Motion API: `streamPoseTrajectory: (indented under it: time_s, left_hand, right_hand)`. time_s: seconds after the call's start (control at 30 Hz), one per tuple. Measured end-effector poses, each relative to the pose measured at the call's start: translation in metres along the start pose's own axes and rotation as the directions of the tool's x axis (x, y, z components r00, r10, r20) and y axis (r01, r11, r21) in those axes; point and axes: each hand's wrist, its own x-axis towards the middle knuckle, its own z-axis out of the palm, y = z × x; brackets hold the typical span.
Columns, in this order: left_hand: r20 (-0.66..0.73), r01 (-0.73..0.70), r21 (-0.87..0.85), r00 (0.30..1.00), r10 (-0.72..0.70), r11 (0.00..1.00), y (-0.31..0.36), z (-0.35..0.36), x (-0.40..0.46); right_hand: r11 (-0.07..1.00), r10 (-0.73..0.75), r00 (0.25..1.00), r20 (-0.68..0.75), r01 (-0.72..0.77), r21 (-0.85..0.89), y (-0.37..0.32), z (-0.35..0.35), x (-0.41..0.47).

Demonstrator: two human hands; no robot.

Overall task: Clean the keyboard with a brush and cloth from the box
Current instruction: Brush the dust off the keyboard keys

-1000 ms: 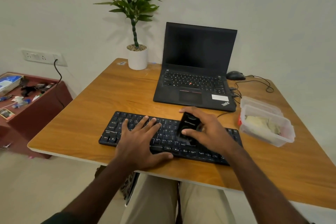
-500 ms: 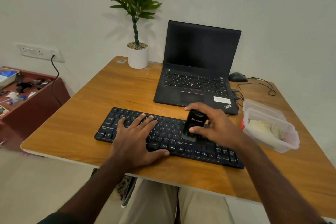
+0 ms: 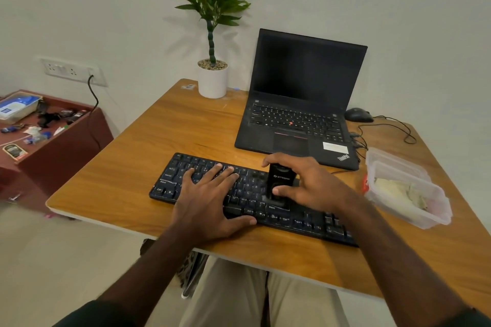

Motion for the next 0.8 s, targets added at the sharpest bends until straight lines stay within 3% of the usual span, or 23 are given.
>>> streamPoseTrajectory:
  time_s: [0.13,0.23,0.37,0.43,0.67,0.73,0.8]
  left_hand:
    - [0.001,0.003,0.006,1.0,-0.003,1.0,0.0,0.001,0.001]
    - [-0.002,0.0,0.003,1.0,0.0,1.0,0.0,0.0,0.001]
    - [-0.002,-0.007,-0.007,1.0,0.007,1.0,0.001,-0.001,0.0]
    - [-0.002,-0.002,-0.011,1.0,0.002,1.0,0.001,-0.001,-0.001]
    - [0.001,-0.001,-0.019,1.0,0.001,1.0,-0.001,-0.001,-0.001]
    - [0.007,0.001,-0.011,1.0,-0.001,1.0,-0.001,-0.001,-0.001]
    - [0.009,0.0,-0.007,1.0,0.0,1.0,-0.001,-0.001,0.0]
  right_hand:
    - [0.995,0.06,0.996,0.071,-0.055,-0.079,-0.006,-0.017,0.003]
    - [0.998,-0.011,1.0,0.013,0.012,-0.067,-0.013,0.002,0.008]
    - [0.992,-0.064,0.983,-0.171,0.081,0.094,-0.015,0.022,0.015]
    - [0.997,-0.082,0.988,-0.128,0.083,0.007,-0.012,0.02,0.013]
    - [0.986,0.149,0.982,0.117,-0.138,-0.095,0.013,-0.031,-0.015]
    - [0.981,0.182,0.98,0.08,-0.175,-0.088,0.018,-0.042,-0.025]
    - [0.987,0.162,0.986,-0.047,-0.161,0.025,0.022,-0.039,-0.033]
